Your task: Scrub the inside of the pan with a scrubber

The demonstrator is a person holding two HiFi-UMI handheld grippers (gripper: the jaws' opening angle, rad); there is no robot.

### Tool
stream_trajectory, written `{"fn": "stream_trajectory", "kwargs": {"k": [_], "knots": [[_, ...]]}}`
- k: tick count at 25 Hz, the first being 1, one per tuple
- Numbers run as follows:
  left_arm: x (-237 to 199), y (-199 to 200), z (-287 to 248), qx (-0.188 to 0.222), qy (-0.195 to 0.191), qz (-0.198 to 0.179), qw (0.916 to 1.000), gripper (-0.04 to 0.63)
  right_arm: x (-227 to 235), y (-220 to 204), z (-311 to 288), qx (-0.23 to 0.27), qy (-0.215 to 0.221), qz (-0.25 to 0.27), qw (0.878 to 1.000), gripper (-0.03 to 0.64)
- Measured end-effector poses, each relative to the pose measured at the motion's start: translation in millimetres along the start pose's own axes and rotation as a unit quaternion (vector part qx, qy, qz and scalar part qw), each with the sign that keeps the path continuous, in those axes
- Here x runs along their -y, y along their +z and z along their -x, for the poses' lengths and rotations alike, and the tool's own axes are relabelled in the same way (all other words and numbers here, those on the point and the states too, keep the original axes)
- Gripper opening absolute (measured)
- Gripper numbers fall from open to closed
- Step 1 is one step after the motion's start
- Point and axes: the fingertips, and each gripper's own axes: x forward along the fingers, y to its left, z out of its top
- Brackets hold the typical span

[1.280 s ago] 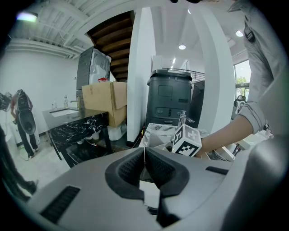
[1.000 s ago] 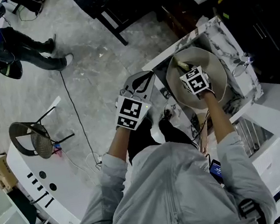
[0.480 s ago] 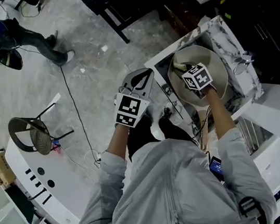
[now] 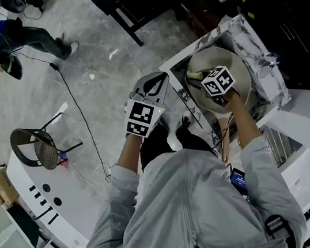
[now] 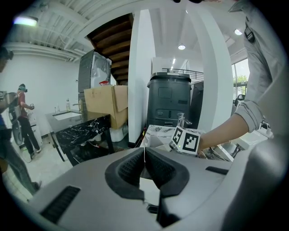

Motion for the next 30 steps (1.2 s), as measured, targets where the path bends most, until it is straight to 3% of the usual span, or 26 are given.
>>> {"fn": "stream_trajectory", "kwargs": {"k": [8, 18, 24, 30], "knots": [[-1.0, 10.1, 2.1, -0.002, -0.009, -0.004, 0.9999, 0.025, -22.3, -14.2, 0.0, -0.042, 0.069, -0.013, 0.997, 0.083], [-5.0, 31.6, -21.1, 0.004, -0.082, -0.026, 0.9963, 0.023, -43.4, -39.4, 10.9, -0.135, 0.117, -0.052, 0.983, 0.083], [-18.7, 54.5, -35.1, 0.014, -0.129, -0.044, 0.9905, 0.025, -55.3, -60.5, 19.1, -0.213, 0.128, -0.081, 0.965, 0.083], [-19.4, 64.6, -53.5, 0.017, -0.181, -0.05, 0.9821, 0.025, -59.6, -74.0, 31.9, -0.271, 0.106, -0.101, 0.951, 0.082]]}}
